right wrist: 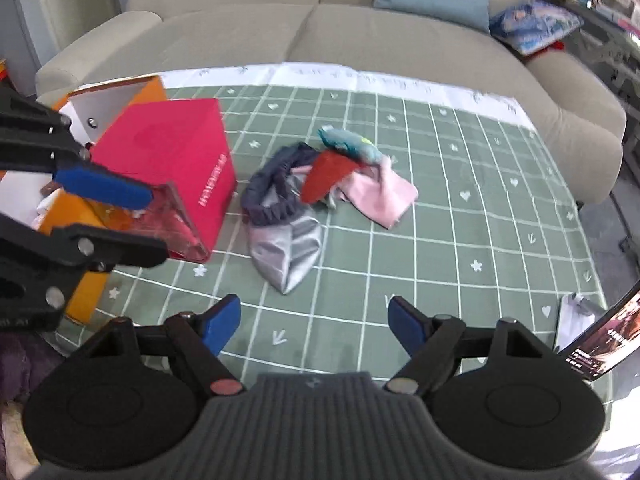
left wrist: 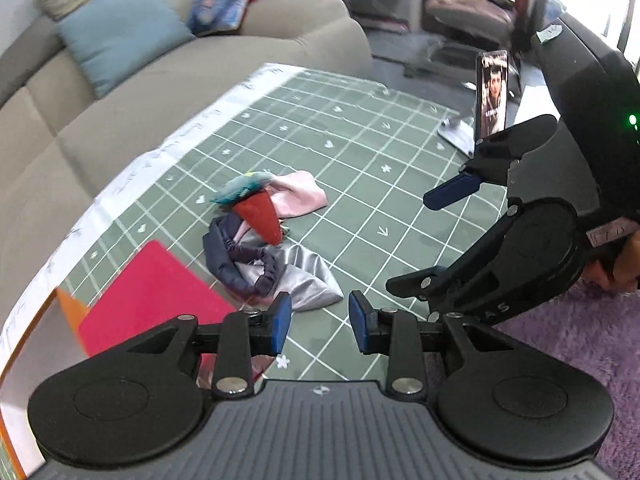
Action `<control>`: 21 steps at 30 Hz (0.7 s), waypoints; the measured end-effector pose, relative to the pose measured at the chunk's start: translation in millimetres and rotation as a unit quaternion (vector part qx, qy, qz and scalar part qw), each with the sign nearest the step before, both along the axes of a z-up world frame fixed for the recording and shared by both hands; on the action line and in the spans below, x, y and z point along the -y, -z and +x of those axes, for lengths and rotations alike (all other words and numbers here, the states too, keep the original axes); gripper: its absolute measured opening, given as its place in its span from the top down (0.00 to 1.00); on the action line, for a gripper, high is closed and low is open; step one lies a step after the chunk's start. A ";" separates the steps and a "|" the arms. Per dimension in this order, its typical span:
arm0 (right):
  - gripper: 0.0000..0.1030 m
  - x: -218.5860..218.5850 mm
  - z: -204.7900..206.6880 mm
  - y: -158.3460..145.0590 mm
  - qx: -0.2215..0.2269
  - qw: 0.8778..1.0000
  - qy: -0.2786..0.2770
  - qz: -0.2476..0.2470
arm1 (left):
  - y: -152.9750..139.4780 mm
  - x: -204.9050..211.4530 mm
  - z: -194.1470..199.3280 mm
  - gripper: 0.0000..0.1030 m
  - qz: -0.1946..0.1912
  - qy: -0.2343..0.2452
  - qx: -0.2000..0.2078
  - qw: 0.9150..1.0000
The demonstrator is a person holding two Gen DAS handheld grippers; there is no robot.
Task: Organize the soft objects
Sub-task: 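Move both tools back to the remaining items on the mat, then grasp the blue plush with the left tool while the right tool grasps the pink cloth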
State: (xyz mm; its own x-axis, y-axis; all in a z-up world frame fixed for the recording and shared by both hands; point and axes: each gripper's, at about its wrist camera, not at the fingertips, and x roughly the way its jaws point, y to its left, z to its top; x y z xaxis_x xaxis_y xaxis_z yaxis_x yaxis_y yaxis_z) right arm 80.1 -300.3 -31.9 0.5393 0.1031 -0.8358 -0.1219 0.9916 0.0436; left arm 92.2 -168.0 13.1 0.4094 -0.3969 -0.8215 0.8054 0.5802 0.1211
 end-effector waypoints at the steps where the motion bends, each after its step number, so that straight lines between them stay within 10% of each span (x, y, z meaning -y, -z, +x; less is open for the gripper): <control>1: 0.23 5.5 2.8 2.2 -0.002 1.000 0.003 0.011 | 1.7 3.1 5.3 0.63 0.006 0.007 -0.005 1.000; 11: 0.29 38.6 41.8 23.0 -0.006 0.999 -0.004 0.038 | 25.1 45.6 61.7 0.62 0.064 0.047 -0.031 0.996; 21: 0.34 57.1 105.8 47.7 -0.002 1.000 0.011 0.020 | 41.9 91.8 154.5 0.36 0.055 -0.017 -0.068 0.996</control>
State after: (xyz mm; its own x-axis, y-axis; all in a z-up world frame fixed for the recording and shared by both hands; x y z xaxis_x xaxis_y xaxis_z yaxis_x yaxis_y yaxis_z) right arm 185.9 -357.4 -79.6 0.5392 0.1250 -0.8329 -0.1000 0.9914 0.0841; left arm 246.6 -259.8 -28.8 0.3030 -0.2894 -0.9080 0.7994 0.5959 0.0768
